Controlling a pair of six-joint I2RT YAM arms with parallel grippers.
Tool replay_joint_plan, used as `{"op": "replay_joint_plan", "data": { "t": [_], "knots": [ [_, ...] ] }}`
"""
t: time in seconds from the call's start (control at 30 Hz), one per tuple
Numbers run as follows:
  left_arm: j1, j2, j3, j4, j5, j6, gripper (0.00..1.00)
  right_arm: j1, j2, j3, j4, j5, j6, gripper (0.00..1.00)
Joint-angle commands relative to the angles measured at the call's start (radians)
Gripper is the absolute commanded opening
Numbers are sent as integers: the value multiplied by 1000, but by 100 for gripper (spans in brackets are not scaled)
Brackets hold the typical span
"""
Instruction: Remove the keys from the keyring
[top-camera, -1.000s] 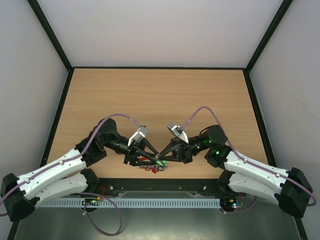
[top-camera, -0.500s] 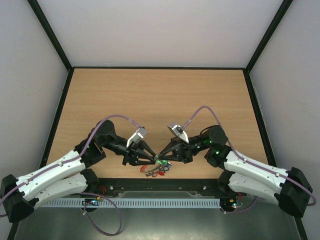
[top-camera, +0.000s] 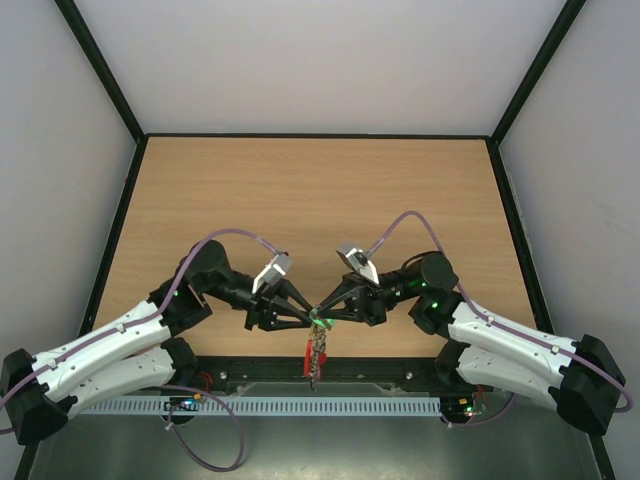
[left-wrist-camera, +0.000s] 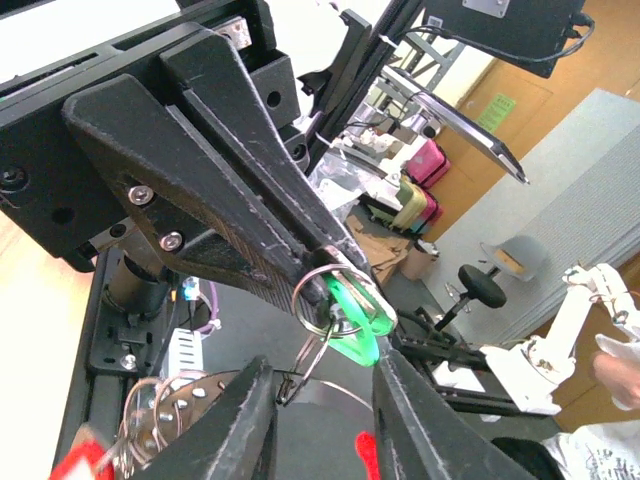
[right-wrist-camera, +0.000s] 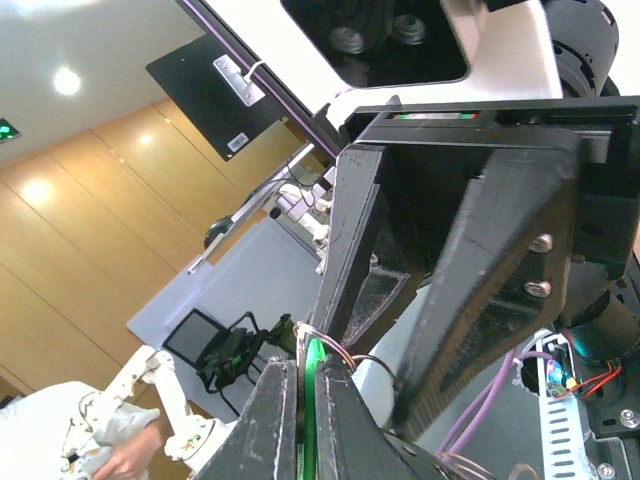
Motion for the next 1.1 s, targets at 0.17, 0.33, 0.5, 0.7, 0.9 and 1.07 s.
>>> {"op": "replay_joint_plan", "data": {
  "t": [0.17, 0.33, 0.5, 0.7, 0.9, 1.07],
  "knots": [
    [-1, 1, -17, 10, -22, 5, 33, 1, -17, -3, 111, 14, 24, 2],
    [0, -10, -23, 28, -21, -7, 26, 1, -18, -9, 125, 23, 30, 2],
    [-1, -19, -29, 68, -16, -35, 16, 2, -15, -18, 149, 27, 44, 2],
    [-1, -22, -29, 86, -16, -48, 8, 1, -16, -26, 164, 32, 52, 2],
    [-1, -24, -30, 84, -18, -49, 2, 2, -19, -29, 171, 28, 58, 2],
    [4, -35, -30, 30, -40, -14, 2, -6, -59, -38, 161, 24, 74, 2]
  ]
}}
